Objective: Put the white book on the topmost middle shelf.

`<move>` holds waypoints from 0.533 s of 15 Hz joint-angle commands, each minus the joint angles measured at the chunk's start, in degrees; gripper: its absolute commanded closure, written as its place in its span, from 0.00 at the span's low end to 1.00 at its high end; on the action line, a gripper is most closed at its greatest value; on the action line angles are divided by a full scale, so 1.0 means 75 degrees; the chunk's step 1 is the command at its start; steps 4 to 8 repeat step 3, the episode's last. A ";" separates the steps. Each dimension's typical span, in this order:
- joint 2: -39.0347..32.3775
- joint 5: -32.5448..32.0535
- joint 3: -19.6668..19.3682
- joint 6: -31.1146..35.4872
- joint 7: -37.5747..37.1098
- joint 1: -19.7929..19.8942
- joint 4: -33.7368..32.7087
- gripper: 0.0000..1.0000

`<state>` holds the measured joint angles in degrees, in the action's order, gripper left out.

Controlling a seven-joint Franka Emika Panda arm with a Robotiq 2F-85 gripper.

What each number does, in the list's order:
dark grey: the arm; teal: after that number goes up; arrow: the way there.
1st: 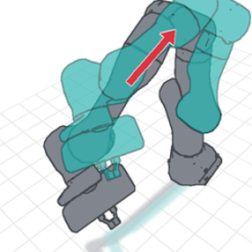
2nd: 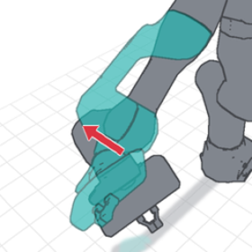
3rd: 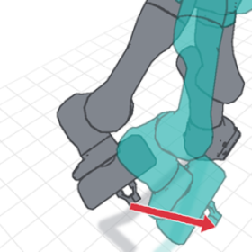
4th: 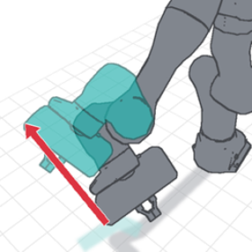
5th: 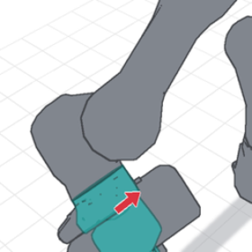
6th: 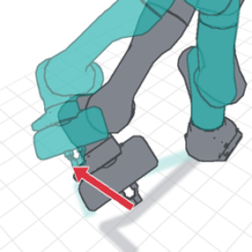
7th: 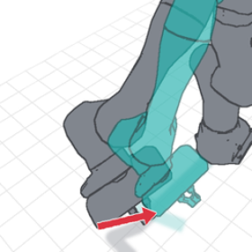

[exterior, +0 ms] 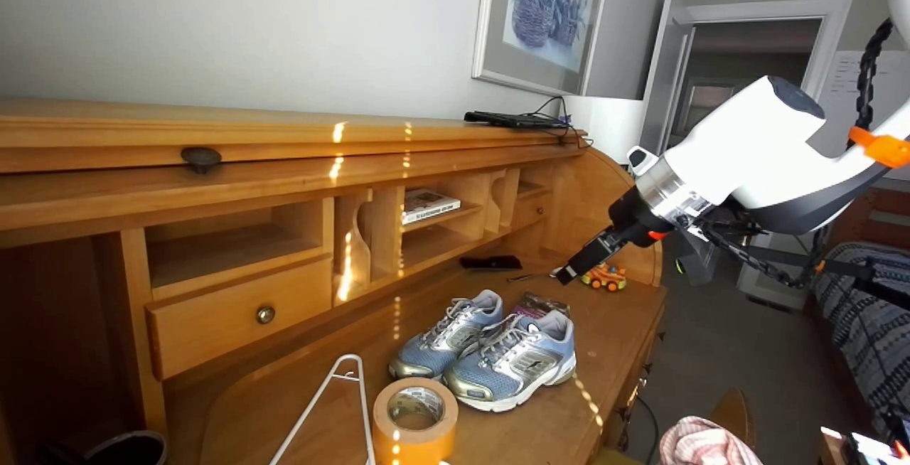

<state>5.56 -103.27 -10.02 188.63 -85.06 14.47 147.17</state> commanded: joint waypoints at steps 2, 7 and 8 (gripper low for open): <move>0.0002 0.0000 0.0000 0.0000 0.0000 -0.0001 -0.0014 0.00; 0.0002 0.0000 0.0000 0.0000 0.0000 -0.0001 -0.0019 0.00; 0.0002 0.0000 0.0000 0.0000 0.0000 -0.0001 -0.0019 0.00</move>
